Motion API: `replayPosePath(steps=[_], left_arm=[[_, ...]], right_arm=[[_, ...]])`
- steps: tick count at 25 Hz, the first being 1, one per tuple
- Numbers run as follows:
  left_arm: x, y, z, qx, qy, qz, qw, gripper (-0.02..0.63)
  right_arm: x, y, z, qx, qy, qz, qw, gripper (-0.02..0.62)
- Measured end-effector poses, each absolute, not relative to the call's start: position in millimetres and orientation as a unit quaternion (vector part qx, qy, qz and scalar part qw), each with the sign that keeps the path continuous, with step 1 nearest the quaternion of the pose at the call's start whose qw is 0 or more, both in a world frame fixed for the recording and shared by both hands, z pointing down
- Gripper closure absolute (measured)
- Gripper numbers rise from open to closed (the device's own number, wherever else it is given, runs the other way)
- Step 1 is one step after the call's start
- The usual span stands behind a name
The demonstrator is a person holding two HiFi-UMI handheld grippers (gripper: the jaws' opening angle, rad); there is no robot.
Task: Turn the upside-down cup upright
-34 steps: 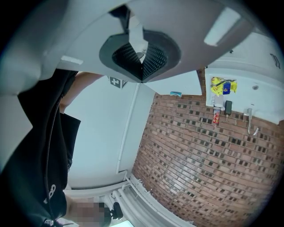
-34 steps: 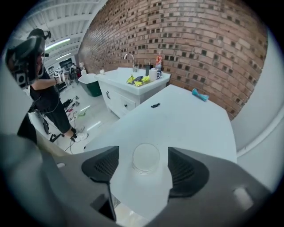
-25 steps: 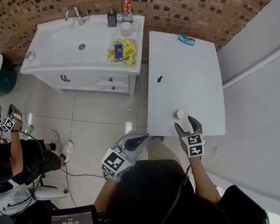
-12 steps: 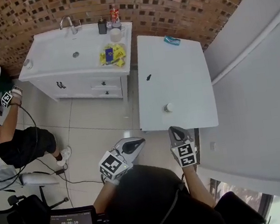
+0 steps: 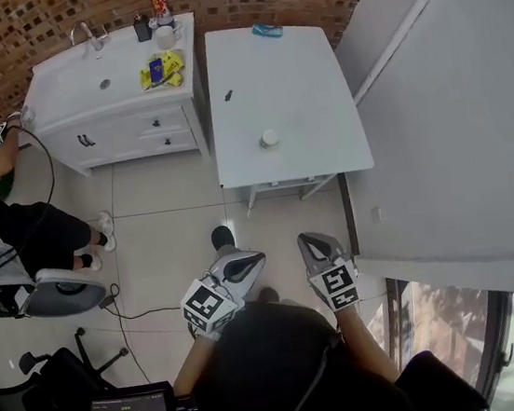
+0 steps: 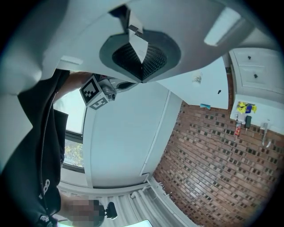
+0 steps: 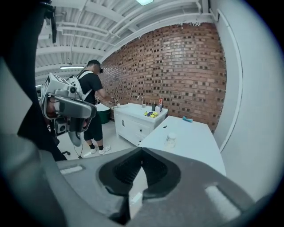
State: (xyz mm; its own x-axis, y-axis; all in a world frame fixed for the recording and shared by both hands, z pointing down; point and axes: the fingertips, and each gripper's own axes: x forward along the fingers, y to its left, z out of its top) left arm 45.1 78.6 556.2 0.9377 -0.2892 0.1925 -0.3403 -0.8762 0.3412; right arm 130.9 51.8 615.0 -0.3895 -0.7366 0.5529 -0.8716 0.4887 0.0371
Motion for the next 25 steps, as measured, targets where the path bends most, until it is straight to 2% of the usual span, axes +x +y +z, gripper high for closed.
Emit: replayPosePath(steps=[11,16,25], left_arm=[[81.5,205.6,553.4,0.972,-0.125,0.092,0.179,0.592],[84.5,230.8,554.5,0.971,-0.112,0.115,0.175,0.592],[73.2,221.3,530.9,0.976,-0.122,0.093,0.152,0.592]], right_arm=[[158.0,186.9,579.7,0.502,-0.830,0.151,0.188,0.603],[160.8,206.1,578.1,0.496,-0.837,0.149,0.176,0.602],[136.0,205.4,535.4,0.472,-0.862,0.128,0.132,0.603]])
